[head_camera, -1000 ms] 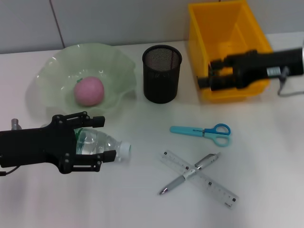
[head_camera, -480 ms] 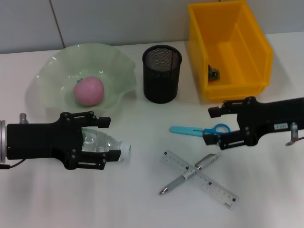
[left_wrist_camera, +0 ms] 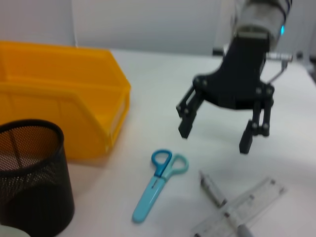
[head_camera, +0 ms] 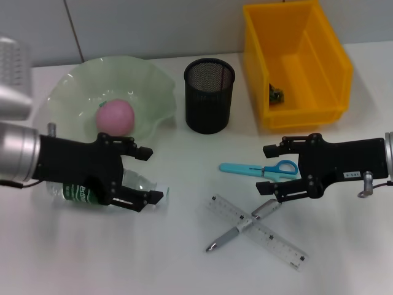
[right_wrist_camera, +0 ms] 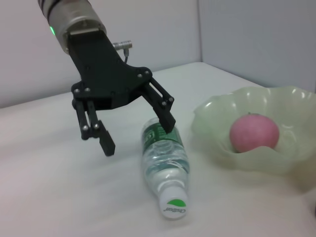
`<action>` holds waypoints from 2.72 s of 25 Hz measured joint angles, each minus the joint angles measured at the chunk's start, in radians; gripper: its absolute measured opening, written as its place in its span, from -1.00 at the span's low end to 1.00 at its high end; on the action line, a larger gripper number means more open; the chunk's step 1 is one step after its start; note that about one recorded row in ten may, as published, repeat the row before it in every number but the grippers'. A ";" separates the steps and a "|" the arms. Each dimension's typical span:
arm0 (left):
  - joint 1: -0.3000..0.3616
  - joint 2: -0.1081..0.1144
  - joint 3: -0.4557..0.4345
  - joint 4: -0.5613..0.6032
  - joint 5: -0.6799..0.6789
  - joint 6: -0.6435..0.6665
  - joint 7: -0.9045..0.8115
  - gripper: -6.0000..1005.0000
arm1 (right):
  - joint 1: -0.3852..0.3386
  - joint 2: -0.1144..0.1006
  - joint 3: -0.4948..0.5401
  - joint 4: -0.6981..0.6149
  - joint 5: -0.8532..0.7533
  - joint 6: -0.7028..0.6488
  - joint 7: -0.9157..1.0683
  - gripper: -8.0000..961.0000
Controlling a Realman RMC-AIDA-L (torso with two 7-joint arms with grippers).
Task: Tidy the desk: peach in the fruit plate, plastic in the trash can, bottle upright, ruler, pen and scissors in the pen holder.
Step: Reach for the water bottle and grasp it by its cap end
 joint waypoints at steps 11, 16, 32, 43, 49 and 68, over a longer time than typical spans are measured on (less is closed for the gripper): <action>-0.232 0.002 0.288 0.060 0.274 -0.063 -0.223 0.62 | 0.011 -0.006 0.000 0.014 0.001 0.025 0.006 0.69; -0.314 0.005 0.373 0.016 0.329 -0.078 -0.268 0.62 | 0.023 -0.006 0.000 0.014 -0.001 0.037 0.006 0.69; -0.383 -0.006 0.549 -0.078 0.406 -0.170 -0.321 0.61 | 0.023 -0.009 0.000 0.008 -0.002 0.034 0.005 0.69; -0.390 -0.008 0.584 -0.106 0.398 -0.208 -0.318 0.60 | 0.018 -0.009 0.000 0.012 0.002 0.037 0.003 0.69; -0.391 -0.008 0.589 -0.113 0.394 -0.223 -0.314 0.47 | 0.020 -0.007 0.013 0.014 0.003 0.037 0.002 0.69; -0.396 -0.011 0.624 -0.155 0.387 -0.272 -0.311 0.13 | 0.024 -0.008 0.012 0.014 0.005 0.037 0.001 0.69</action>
